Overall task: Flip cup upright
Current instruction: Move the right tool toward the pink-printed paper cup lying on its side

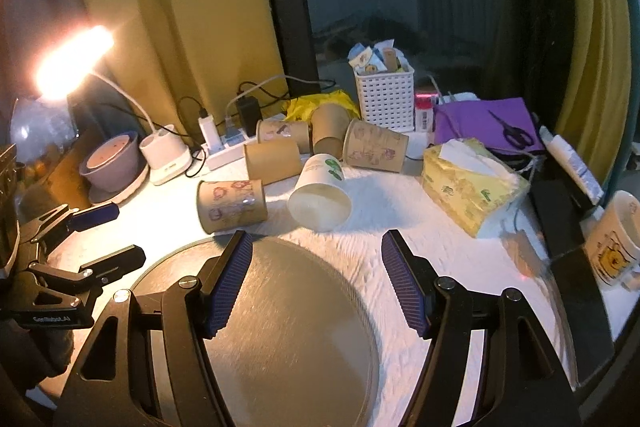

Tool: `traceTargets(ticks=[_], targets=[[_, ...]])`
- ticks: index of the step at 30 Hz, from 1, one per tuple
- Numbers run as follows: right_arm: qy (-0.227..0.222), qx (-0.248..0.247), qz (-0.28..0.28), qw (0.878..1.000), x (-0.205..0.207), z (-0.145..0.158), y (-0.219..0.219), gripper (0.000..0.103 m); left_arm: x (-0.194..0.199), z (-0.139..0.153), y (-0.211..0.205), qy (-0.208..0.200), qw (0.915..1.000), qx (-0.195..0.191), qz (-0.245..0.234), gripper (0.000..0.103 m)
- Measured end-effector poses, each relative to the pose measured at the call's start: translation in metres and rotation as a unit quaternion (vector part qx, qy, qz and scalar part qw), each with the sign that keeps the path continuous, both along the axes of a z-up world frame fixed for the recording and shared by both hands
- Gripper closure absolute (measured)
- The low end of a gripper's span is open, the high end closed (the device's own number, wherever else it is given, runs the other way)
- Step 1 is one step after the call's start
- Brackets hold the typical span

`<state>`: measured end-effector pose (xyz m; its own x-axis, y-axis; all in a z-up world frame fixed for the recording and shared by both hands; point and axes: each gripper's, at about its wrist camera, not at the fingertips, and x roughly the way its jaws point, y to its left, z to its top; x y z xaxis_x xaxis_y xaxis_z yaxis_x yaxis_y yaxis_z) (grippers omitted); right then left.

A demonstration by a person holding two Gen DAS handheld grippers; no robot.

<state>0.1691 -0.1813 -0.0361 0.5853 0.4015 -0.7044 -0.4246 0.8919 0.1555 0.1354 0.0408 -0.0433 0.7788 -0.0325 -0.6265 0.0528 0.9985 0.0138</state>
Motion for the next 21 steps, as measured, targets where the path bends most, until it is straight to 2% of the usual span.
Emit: traceTargets(ticks=[13, 17, 21], targets=[[0.032, 0.004, 0.007, 0.999, 0.061, -0.04, 0.012, 0.033, 0.081, -0.026, 0.024, 0.023, 0.9994, 0.004, -0.025, 0.02], [0.042, 0.006, 0.005, 0.999, 0.071, -0.05, 0.013, 0.033, 0.104, -0.033, 0.025, 0.023, 0.9988, 0.0, -0.043, 0.02], [0.052, 0.008, 0.003, 0.999, 0.078, -0.059, 0.013, 0.033, 0.123, -0.043, 0.026, 0.041, 0.9969, -0.004, -0.067, 0.02]])
